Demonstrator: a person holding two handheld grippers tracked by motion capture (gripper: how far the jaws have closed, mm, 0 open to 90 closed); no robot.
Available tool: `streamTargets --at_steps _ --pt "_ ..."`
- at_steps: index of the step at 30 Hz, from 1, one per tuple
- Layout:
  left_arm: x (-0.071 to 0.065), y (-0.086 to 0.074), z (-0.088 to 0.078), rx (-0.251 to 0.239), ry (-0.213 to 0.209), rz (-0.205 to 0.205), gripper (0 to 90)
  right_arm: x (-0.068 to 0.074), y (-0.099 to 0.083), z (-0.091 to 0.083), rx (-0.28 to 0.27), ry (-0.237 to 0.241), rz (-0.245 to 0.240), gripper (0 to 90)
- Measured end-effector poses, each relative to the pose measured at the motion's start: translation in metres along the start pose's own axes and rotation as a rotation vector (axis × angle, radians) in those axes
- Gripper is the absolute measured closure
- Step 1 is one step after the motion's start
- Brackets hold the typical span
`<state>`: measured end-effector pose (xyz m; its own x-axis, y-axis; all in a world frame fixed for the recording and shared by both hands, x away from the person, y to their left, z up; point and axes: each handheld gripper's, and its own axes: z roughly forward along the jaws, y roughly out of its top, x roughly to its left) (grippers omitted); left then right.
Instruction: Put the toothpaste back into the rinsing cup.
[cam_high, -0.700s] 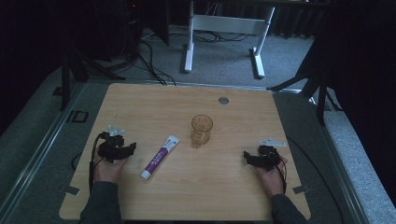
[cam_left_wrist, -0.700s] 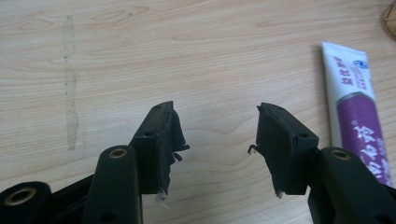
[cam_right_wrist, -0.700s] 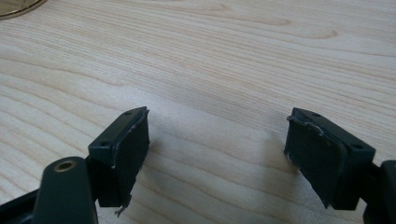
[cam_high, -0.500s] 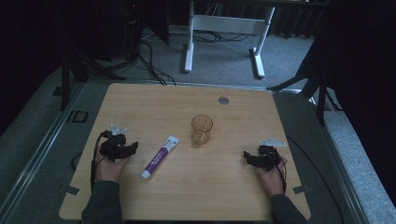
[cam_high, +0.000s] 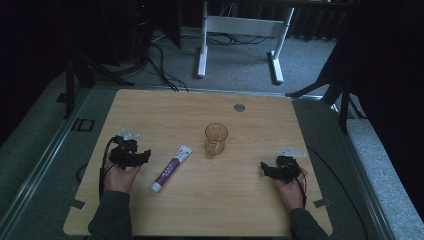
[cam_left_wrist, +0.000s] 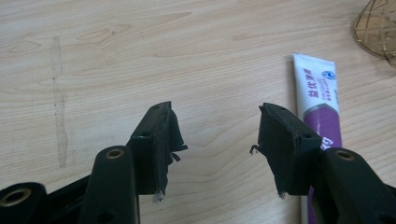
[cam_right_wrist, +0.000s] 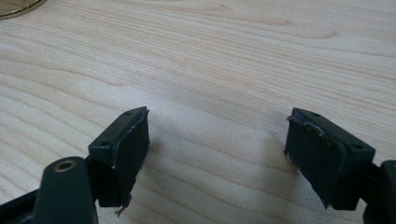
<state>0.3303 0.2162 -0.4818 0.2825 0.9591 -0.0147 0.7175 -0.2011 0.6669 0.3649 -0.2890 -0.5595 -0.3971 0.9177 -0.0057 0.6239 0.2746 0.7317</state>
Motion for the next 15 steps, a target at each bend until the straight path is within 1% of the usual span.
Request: streamTargets --at_steps 8,15 --pt "-0.006 0.008 -0.003 0.022 -0.002 0.025 44.6 0.000 0.000 0.000 0.000 0.000 0.000 21.6" --pt "-0.012 0.015 -0.003 0.046 0.002 0.029 43.6 0.000 0.000 0.000 0.001 0.000 0.001 21.6"
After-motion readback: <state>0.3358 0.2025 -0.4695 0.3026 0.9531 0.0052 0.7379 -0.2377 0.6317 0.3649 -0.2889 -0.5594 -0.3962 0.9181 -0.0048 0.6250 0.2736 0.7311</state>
